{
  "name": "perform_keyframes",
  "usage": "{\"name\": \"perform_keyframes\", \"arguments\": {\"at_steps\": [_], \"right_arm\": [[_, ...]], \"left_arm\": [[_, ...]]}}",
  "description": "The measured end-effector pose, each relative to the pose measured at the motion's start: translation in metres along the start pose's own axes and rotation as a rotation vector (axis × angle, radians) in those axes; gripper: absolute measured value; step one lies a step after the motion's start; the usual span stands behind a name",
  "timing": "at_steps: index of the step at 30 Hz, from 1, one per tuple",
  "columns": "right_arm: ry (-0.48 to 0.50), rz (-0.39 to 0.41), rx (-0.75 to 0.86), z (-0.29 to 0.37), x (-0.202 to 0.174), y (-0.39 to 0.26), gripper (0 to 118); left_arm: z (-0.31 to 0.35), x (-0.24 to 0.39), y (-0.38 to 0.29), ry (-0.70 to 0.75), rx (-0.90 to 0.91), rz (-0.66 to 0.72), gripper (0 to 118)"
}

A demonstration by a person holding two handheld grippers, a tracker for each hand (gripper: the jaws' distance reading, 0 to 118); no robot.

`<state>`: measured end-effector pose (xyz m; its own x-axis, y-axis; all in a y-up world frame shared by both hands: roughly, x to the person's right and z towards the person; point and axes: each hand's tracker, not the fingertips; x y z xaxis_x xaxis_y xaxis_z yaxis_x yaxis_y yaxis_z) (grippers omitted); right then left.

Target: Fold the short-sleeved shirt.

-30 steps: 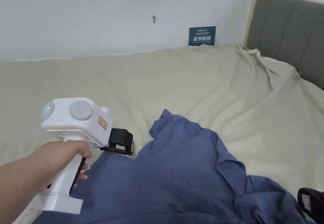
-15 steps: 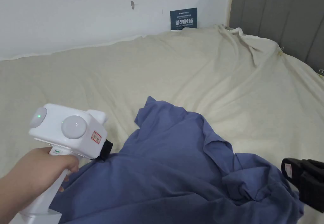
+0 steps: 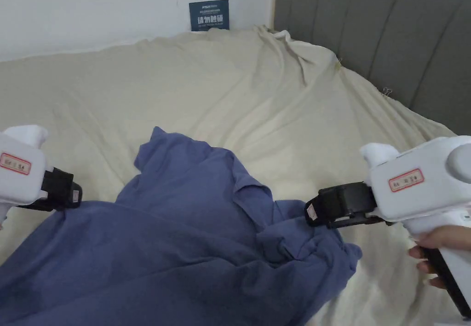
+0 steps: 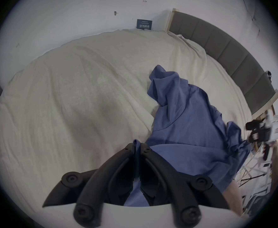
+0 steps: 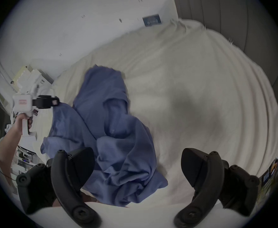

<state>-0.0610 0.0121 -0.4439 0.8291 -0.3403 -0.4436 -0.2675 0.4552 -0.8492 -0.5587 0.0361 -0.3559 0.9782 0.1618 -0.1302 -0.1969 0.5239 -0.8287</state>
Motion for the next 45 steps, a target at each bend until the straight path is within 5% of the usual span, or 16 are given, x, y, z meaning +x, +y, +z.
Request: {"name": "perform_keyframes", "arguments": {"at_steps": [2, 4, 5, 6, 11, 18, 25, 29, 38, 45], "right_arm": [[-0.005, -0.024, -0.007, -0.012, 0.001, 0.002, 108], [-0.008, -0.052, -0.011, -0.025, 0.01, 0.014, 92], [0.003, -0.062, -0.02, -0.029, 0.012, 0.018, 60], [0.021, -0.079, -0.027, -0.032, 0.014, 0.021, 0], [0.033, -0.065, -0.104, -0.032, 0.008, 0.069, 0], [0.234, -0.112, 0.109, 0.048, -0.011, 0.042, 0], [0.274, 0.013, 0.299, 0.137, -0.069, 0.079, 0], [0.334, 0.01, 0.405, 0.185, -0.093, 0.108, 0], [0.332, 0.07, 0.623, 0.282, -0.173, 0.164, 0], [0.233, 0.085, 0.787, 0.328, -0.216, 0.262, 0]], "left_arm": [[0.008, -0.004, -0.004, -0.01, 0.002, 0.027, 7], [0.015, -0.009, -0.009, -0.02, -0.001, 0.04, 7], [0.016, -0.011, -0.011, -0.021, -0.002, 0.042, 7], [0.018, -0.012, -0.014, -0.025, -0.009, 0.044, 7], [0.031, -0.021, -0.026, -0.024, -0.019, 0.054, 7], [0.086, -0.035, -0.034, -0.083, 0.095, 0.142, 7], [0.205, -0.039, -0.033, -0.083, 0.333, 0.072, 7], [0.273, -0.048, -0.026, -0.033, 0.441, 0.051, 7], [0.396, -0.053, 0.007, 0.03, 0.631, 0.024, 7], [0.43, -0.053, 0.068, 0.119, 0.7, 0.043, 7]]}}
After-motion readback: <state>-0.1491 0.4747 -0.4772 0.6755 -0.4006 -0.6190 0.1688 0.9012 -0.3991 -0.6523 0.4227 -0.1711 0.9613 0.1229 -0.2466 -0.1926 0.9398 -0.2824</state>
